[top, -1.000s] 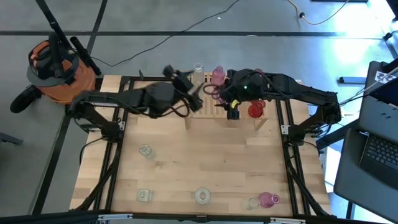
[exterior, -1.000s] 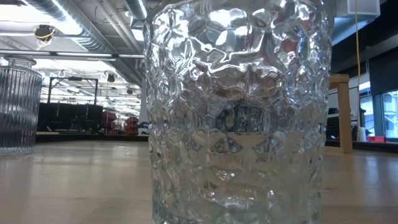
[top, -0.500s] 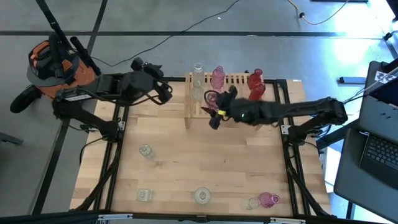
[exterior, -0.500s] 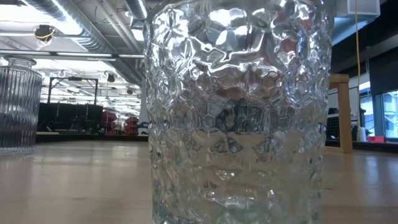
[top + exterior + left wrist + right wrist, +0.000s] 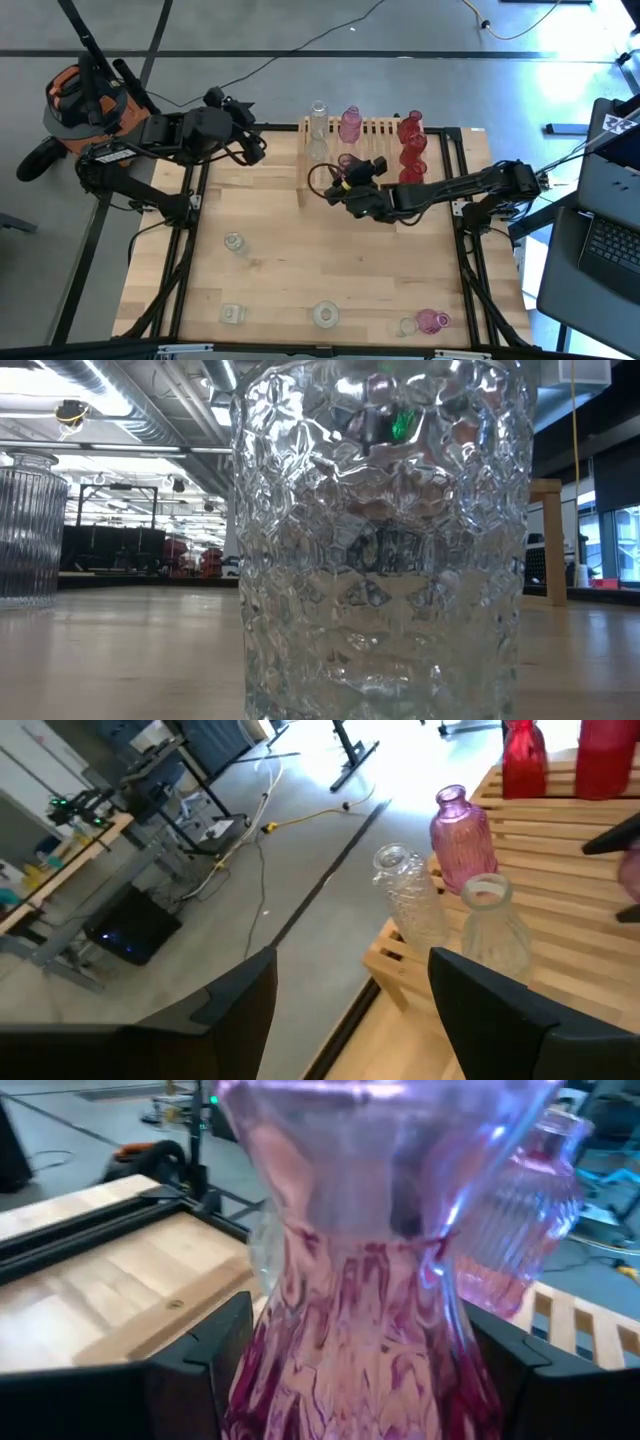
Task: Sort vases onto shelf
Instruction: Put the top pink vase on the shelf aligned with the other pink vase
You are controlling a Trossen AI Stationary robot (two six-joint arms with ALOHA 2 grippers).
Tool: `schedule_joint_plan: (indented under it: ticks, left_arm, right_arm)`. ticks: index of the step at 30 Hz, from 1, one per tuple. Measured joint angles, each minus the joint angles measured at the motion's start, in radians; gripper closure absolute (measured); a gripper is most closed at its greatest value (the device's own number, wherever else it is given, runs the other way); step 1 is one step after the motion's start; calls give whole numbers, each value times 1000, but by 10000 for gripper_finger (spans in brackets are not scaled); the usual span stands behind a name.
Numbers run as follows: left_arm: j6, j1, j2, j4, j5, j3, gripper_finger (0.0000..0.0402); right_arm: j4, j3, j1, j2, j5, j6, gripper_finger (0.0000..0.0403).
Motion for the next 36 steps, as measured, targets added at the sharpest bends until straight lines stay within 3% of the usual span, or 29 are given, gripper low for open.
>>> schedule_joint_plan:
  ticks: [13, 22, 30, 36]
  left_arm:
    - [2, 0, -1, -5, 52, 0, 151]
    - [0, 0, -1, -6, 52, 0, 151]
    - [-8, 0, -1, -5, 52, 0, 151]
    - [-27, 0, -1, -5, 52, 0, 151]
  right_arm:
    - [-37, 0, -3, 75, 118, 68, 170]
    - [-150, 0, -26, 75, 110, 117, 170]
    - [-150, 0, -58, 76, 67, 117, 77]
    - [-150, 0, -57, 76, 59, 117, 88]
